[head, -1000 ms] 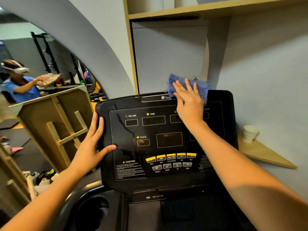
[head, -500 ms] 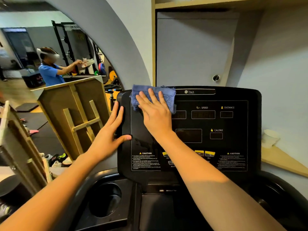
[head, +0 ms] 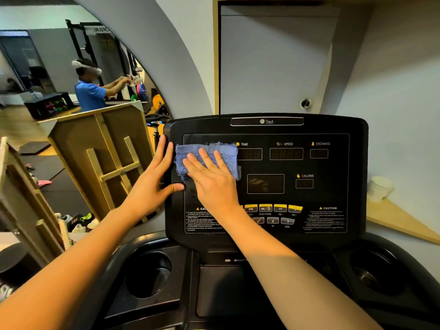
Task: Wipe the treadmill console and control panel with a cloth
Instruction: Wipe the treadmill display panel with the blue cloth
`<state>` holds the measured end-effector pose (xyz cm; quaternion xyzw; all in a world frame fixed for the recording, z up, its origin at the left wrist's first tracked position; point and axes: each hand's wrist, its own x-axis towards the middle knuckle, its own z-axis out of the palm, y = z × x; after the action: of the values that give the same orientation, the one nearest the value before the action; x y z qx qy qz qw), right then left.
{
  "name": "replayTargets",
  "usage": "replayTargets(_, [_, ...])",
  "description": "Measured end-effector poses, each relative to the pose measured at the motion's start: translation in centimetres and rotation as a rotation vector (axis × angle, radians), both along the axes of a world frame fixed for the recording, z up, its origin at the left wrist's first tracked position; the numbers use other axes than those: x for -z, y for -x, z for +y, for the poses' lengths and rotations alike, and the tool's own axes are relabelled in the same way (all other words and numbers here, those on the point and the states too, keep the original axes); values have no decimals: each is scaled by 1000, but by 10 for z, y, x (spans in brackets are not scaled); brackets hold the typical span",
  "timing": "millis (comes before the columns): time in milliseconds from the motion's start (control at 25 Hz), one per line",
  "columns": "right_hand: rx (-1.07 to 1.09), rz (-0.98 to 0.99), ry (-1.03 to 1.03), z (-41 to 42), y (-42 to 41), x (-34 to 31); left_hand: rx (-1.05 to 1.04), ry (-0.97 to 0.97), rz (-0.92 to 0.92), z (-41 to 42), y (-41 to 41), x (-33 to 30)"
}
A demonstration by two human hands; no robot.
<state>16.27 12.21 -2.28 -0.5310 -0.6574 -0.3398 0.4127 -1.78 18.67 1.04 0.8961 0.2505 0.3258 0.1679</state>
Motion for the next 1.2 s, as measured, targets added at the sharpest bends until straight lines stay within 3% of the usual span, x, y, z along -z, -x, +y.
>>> replayTargets(440, [-12,-6,108,-34,17,60,61,33,98,0,10,-10])
replayTargets(800, [29,-175,382,-78,26,109,39,33,106,-3,9,-11])
replayTargets(1200, [8,-201,439,-117,3,111,39,66,111,-6,9,-12])
